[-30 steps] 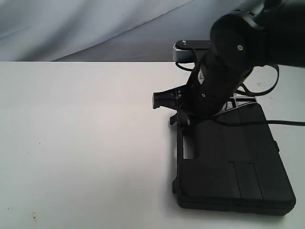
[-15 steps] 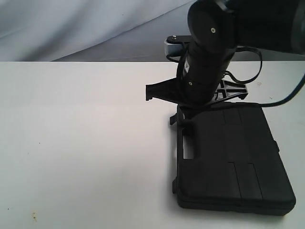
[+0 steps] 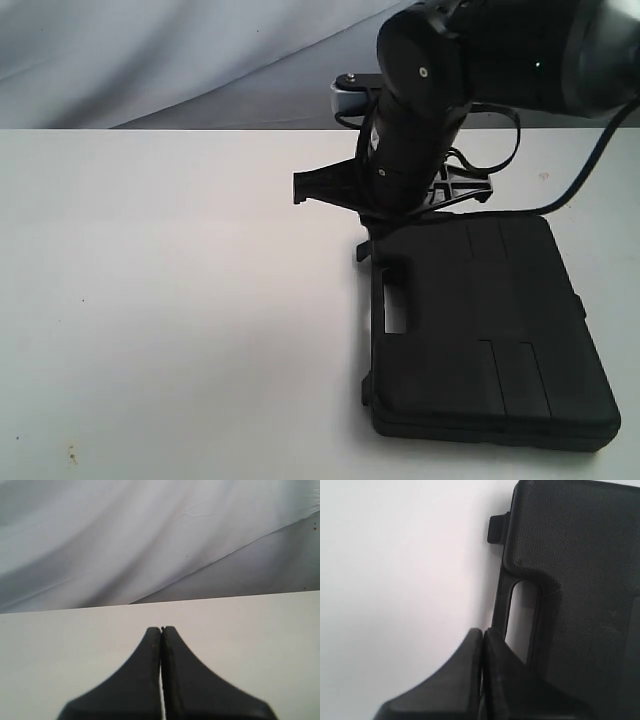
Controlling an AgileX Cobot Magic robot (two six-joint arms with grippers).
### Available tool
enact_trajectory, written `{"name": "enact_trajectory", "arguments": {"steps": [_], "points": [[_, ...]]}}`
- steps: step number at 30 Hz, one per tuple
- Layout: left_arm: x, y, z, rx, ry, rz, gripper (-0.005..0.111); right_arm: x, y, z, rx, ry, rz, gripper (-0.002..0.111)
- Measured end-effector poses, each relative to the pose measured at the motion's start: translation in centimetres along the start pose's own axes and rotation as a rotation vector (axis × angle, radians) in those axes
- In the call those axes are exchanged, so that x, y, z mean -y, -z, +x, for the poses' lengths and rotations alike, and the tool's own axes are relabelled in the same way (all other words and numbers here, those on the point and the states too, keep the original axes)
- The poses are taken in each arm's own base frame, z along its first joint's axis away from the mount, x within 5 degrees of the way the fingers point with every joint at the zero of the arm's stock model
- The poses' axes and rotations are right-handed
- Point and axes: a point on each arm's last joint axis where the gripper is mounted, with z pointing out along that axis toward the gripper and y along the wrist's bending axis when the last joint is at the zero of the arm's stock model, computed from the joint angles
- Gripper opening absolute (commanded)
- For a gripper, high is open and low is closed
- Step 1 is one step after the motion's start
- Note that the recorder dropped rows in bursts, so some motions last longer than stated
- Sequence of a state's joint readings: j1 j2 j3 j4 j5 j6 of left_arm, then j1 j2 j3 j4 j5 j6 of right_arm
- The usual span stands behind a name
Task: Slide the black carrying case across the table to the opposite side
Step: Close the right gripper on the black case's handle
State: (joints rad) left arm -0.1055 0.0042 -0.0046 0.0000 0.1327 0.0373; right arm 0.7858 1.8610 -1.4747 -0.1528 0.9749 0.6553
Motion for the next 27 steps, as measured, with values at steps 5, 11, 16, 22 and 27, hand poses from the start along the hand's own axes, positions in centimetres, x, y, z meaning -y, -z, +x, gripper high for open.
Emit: {"name": "enact_trajectory", "arguments": {"steps": [5, 11, 16, 22, 27], "points": [[0.0, 0.0, 0.0, 0.000, 0.000, 0.000, 0.000, -0.2, -1.3, 0.1, -0.030, -0.006, 0.005, 0.021], [0.0, 0.0, 0.0, 0.000, 0.000, 0.000, 0.000, -0.3, -1.8, 0.2, -0.040, -0.015, 0.005, 0.042], [0.0, 0.0, 0.0, 0.000, 0.000, 0.000, 0.000, -0.4, -1.8, 0.1, -0.025, -0.029, -0.006, 0.042], [0.0, 0.0, 0.0, 0.000, 0.000, 0.000, 0.000, -0.5, -2.9, 0.1, -0.033, -0.024, 0.014, 0.041], [0.0, 0.0, 0.0, 0.000, 0.000, 0.000, 0.000, -0.5, -4.5, 0.3, -0.062, -0.017, 0.040, 0.041]]}}
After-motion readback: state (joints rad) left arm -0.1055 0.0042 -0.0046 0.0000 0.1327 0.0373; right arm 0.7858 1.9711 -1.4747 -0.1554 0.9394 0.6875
